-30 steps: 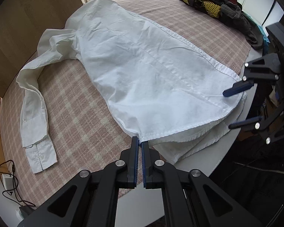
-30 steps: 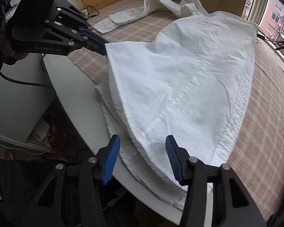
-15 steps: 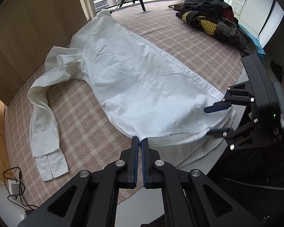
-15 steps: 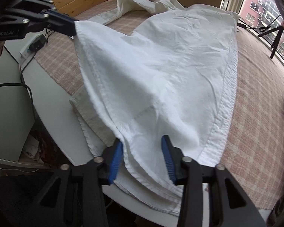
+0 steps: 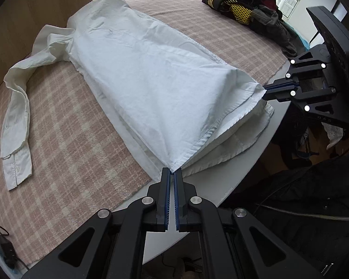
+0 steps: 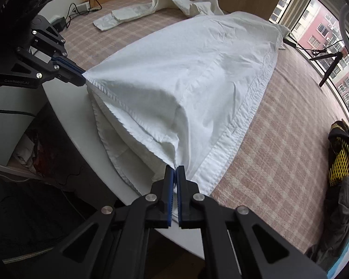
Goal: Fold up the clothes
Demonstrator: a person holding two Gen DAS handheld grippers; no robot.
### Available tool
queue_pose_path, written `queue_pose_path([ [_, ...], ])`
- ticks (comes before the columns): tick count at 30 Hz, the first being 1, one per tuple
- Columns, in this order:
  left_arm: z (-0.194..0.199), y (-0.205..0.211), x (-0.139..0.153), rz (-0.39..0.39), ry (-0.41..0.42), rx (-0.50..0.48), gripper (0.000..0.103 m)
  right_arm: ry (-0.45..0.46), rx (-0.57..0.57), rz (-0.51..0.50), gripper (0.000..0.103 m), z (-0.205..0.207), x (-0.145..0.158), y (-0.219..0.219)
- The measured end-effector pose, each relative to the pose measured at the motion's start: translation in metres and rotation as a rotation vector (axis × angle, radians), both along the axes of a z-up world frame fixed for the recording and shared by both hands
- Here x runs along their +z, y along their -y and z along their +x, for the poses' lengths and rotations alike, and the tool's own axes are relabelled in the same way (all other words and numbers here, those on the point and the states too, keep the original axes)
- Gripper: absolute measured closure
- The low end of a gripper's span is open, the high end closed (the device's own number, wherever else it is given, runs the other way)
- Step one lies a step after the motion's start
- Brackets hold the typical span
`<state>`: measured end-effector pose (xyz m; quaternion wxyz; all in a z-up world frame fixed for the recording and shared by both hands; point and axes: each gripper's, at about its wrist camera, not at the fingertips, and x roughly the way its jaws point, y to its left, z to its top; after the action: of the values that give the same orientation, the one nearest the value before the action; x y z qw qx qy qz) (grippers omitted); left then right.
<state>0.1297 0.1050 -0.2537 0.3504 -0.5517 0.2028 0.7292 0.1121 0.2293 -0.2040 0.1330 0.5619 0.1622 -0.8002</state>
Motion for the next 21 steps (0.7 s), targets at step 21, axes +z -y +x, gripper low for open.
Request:
queue_pose_path([
  [21, 0.009, -0.053, -0.01, -0.144, -0.056, -0.175, 0.085, 0.167, -0.284, -0.434, 0.061, -0.011, -0.006, -0.1],
])
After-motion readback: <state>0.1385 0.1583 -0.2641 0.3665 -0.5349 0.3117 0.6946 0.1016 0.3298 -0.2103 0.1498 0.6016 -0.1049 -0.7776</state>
